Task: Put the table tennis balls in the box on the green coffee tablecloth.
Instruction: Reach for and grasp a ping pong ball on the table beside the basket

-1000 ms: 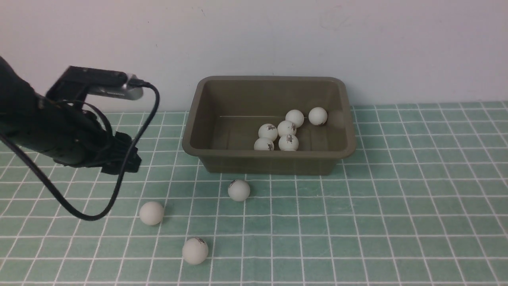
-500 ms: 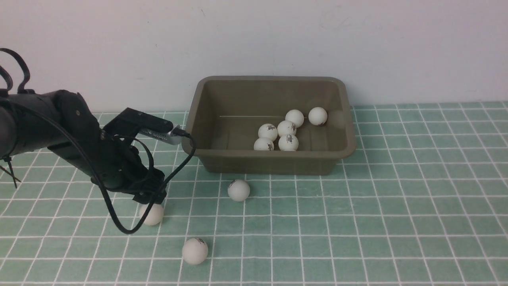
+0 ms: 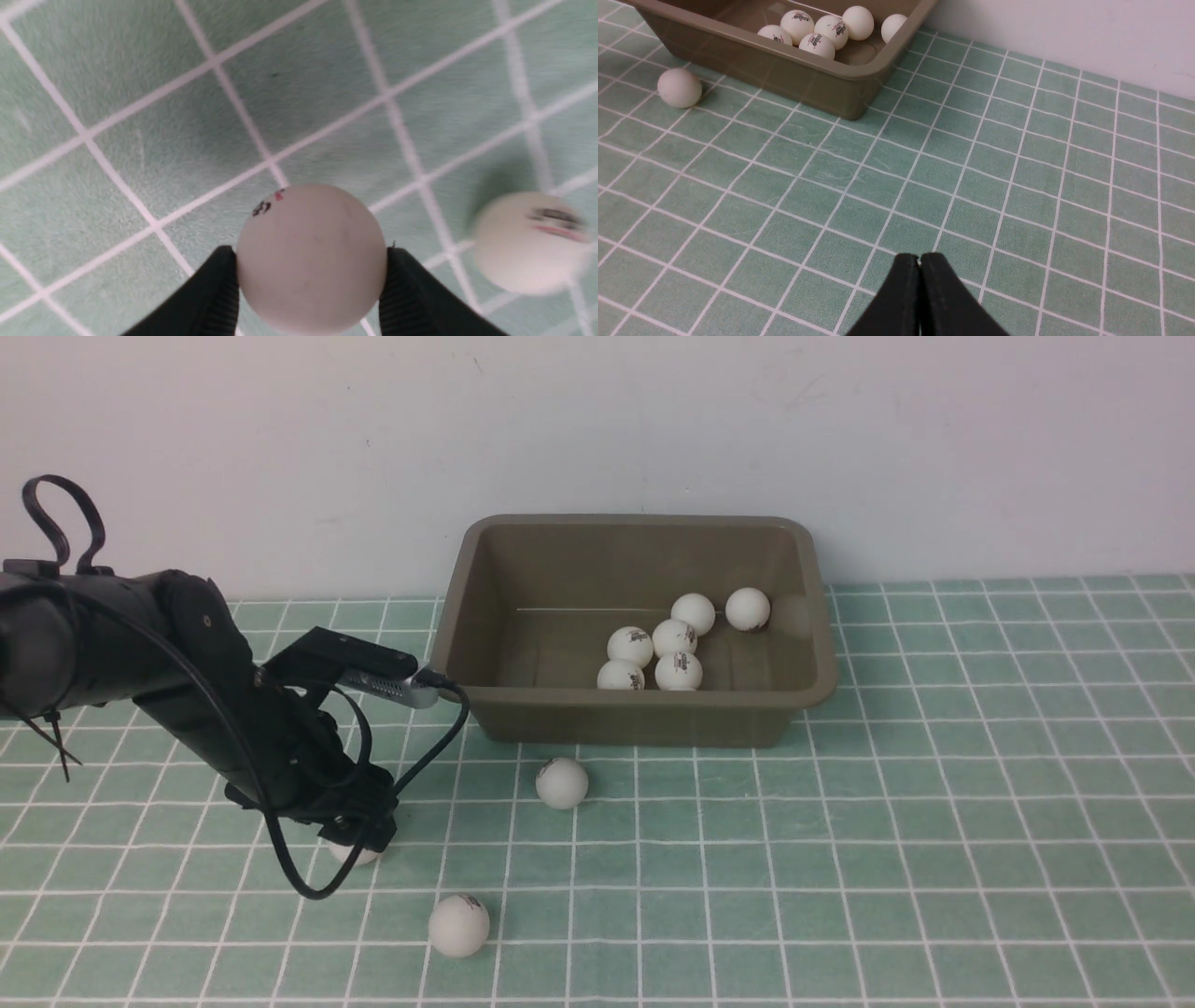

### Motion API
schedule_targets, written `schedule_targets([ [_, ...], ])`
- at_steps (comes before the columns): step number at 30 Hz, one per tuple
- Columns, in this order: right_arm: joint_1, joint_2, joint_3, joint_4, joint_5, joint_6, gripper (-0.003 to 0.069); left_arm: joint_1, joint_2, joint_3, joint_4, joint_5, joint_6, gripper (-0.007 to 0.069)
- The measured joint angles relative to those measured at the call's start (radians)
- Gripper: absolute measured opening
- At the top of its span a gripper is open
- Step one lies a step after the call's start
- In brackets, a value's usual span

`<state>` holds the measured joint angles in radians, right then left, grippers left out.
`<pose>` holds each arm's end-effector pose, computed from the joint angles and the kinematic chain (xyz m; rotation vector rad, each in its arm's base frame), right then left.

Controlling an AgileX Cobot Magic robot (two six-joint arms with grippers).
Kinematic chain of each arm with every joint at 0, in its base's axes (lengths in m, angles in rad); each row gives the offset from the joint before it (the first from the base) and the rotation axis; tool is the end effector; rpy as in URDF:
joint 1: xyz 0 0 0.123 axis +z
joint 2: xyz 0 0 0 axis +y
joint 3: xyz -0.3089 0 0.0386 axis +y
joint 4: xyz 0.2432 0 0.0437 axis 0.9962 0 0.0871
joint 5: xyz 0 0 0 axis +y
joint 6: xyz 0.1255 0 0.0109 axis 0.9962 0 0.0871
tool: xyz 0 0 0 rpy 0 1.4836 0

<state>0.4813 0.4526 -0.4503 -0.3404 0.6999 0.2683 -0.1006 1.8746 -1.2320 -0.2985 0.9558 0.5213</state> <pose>0.0877 0.0152 0.2678 -0.3845 2.1070 0.0496 0.3551 -0.0663 0.1736 0.6809 2.9340 -0.3494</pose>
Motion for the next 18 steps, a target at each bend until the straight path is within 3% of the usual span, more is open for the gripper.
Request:
schedule_targets([
  [2,0.000,0.000,0.000,0.000,0.000,0.000,-0.0016,0.000,0.000,-0.110,0.000,0.138,0.000,0.0345],
  [5,0.000,0.000,0.000,0.000,0.000,0.000,-0.0016,-0.001,0.000,-0.208,-0.001,0.212,0.000,0.0345],
  [18,0.000,0.000,0.000,0.001,-0.003,0.000,-0.0016,-0.031,0.051,-0.611,-0.138,0.252,0.000,0.0345],
])
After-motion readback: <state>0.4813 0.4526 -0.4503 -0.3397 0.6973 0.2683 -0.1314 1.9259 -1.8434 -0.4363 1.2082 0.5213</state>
